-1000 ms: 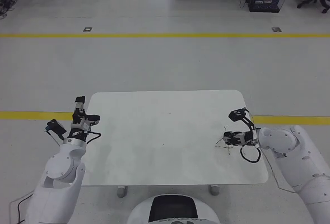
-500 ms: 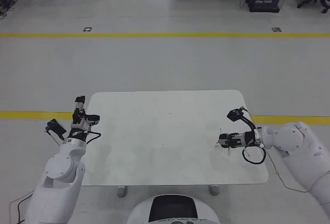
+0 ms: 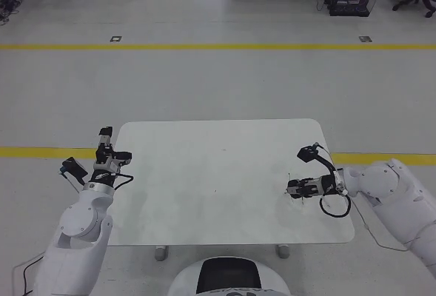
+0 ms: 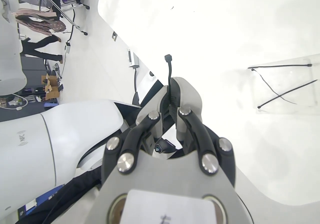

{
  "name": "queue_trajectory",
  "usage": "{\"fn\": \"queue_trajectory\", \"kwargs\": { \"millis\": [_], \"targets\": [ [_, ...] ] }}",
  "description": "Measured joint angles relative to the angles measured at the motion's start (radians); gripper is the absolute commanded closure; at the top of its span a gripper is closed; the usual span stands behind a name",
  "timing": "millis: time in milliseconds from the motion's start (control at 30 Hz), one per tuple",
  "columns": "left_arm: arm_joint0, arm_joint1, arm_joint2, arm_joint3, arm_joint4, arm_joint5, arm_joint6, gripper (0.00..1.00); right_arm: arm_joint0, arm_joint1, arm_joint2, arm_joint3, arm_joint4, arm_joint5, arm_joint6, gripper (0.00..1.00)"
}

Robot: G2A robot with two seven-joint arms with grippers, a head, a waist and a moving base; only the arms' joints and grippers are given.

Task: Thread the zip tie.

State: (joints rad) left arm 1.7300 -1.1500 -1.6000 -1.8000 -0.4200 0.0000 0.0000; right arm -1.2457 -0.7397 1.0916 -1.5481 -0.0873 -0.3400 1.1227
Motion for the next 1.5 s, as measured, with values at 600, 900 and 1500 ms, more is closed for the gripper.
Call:
{"fn": "queue_trajectory", "kwargs": {
  "millis": [600, 900, 1500],
  "targets": [
    [0.000, 0.000, 0.000, 0.000, 0.000, 0.000, 0.000, 0.00, -0.003, -0.015, -0.018, 0.023, 0.051, -0.001, -0.059, 1.00],
    [0.000, 0.000, 0.000, 0.000, 0.000, 0.000, 0.000, 0.00, 0.001, -0.017, -0.018, 0.031, 0.068, 0.000, -0.063, 1.00],
    [0.000, 0.000, 0.000, 0.000, 0.000, 0.000, 0.000, 0.00, -0.028, -0.037, -0.035, 0.040, 0.214, 0.035, -0.144, 1.00]
  ]
}}
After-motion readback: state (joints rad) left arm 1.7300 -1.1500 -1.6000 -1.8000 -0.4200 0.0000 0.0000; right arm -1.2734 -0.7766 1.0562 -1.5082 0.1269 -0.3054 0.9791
